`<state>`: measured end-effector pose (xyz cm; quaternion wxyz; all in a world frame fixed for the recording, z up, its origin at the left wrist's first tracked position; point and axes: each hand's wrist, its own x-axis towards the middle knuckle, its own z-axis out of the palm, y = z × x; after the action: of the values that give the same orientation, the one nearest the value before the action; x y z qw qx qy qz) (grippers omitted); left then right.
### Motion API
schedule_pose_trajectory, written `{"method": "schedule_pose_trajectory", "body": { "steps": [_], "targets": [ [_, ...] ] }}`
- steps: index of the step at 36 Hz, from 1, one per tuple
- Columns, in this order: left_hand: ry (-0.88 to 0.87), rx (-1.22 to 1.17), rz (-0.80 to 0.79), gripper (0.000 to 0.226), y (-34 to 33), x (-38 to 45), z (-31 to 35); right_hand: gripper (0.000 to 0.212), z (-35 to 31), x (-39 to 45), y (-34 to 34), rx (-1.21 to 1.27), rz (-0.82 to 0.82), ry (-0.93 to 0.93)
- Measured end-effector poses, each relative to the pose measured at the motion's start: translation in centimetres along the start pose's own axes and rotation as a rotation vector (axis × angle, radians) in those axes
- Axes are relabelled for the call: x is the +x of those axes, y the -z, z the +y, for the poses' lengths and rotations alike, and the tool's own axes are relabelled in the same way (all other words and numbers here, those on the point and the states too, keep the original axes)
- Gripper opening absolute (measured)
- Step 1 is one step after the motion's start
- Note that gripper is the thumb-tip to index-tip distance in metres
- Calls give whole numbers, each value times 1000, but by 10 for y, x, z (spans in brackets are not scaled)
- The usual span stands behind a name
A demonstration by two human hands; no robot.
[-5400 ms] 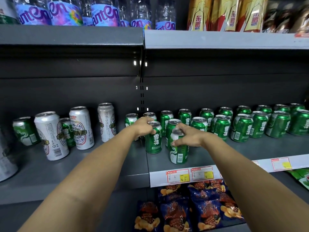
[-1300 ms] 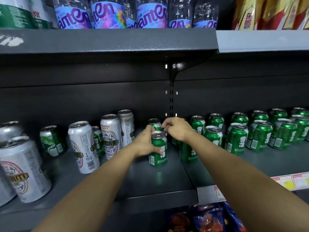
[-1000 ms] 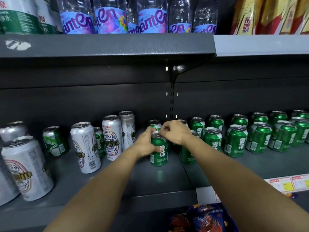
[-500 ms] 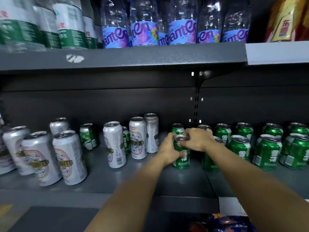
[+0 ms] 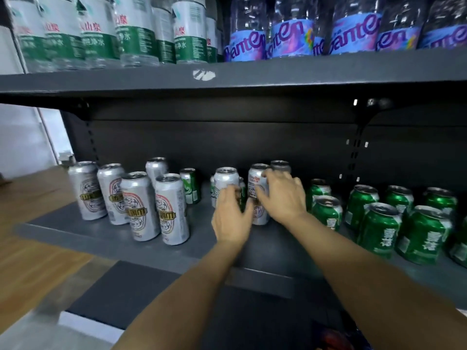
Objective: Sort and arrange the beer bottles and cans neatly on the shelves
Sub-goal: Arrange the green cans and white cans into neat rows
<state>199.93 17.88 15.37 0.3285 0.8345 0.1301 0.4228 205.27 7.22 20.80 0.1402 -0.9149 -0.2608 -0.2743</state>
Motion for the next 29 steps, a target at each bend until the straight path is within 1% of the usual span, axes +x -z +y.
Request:
{"method": "schedule_pose_trajectory", "body": {
  "steps": [2,5,7,10,13,15,17,19,22,25,29],
  "targets": [
    [50,13,22,36,8,8,-15,42,-15,11,-3,74,-26,-14],
    [143,-21,6,59,15,19,-35,49,-36,27,-8,187,-45,-65],
    [210,-73,-88,76,16,25,-48,55,-50,35,-13,191,-90,-96],
    [250,-146,-287,95,8,31,-65,69,-66,44,-26,185,-165,-137],
    [255,-187,-415,99,-1,32,-76,78,-76,47,-38,175,-198,-211],
    [275,-220,-453,100,-6,31,-82,80,-79,46,-45,160,-203,-242],
    [300,-238,-452,96,-9,32,-86,78,-81,46,-48,152,-180,-259],
    [312,-236,-438,87,-12,33,-88,73,-82,49,-48,167,-160,-274],
    [333,-223,-387,77,-14,37,-87,70,-84,57,-48,187,-166,-264],
    [377,-255,-273,73,-17,41,-89,69,-90,65,-53,213,-165,-233],
    [497,-238,-171,76,-16,48,-90,75,-104,79,-63,265,-192,-192]
  ]
}}
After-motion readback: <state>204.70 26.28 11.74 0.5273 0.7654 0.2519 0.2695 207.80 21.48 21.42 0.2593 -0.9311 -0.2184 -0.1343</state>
